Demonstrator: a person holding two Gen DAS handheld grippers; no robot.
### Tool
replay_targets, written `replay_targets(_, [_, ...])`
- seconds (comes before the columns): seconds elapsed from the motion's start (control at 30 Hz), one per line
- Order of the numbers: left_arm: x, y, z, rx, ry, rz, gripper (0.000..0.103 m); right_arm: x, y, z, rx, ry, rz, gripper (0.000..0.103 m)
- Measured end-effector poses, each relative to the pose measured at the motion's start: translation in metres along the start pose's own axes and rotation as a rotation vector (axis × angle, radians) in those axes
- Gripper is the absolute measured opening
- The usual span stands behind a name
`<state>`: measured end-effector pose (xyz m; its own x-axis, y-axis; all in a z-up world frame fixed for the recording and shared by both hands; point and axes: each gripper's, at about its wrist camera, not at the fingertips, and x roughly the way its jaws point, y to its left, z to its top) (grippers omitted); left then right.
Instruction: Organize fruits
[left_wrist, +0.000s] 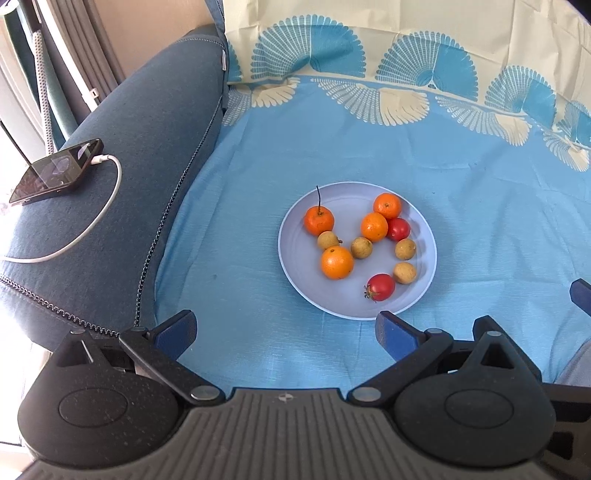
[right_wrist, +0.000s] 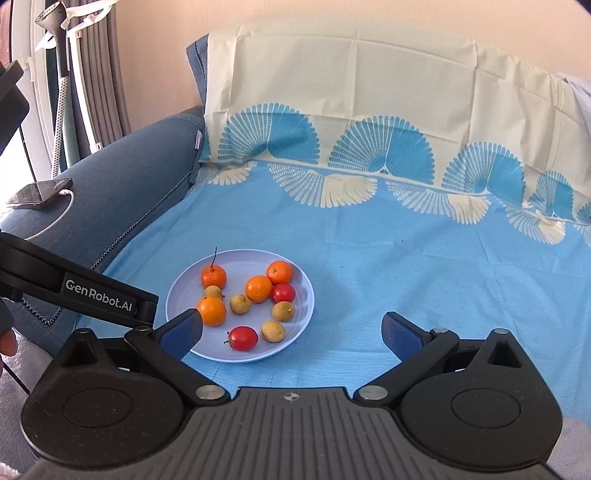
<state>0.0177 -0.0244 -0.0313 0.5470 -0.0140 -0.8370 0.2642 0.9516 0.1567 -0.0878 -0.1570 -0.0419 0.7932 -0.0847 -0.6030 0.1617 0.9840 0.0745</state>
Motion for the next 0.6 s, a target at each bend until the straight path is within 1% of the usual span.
replay_targets(0.17, [-0.007, -0.002, -0.004, 0.011, -0.014, 0.001, 0.103, -0.010, -0.001, -0.003, 0.002, -0.019, -0.011, 0.102])
replay_targets(0.37, [-0.014, -0.008, -0.005, 0.032, -0.044, 0.020, 0.103, -0.018, -0.003, -0.003, -0.005, -0.043, -0.016, 0.102])
replay_targets(0.6, [-0.017, -0.009, -0.006, 0.027, -0.043, 0.036, 0.103, -0.022, 0.000, -0.004, -0.018, -0.046, -0.008, 0.102])
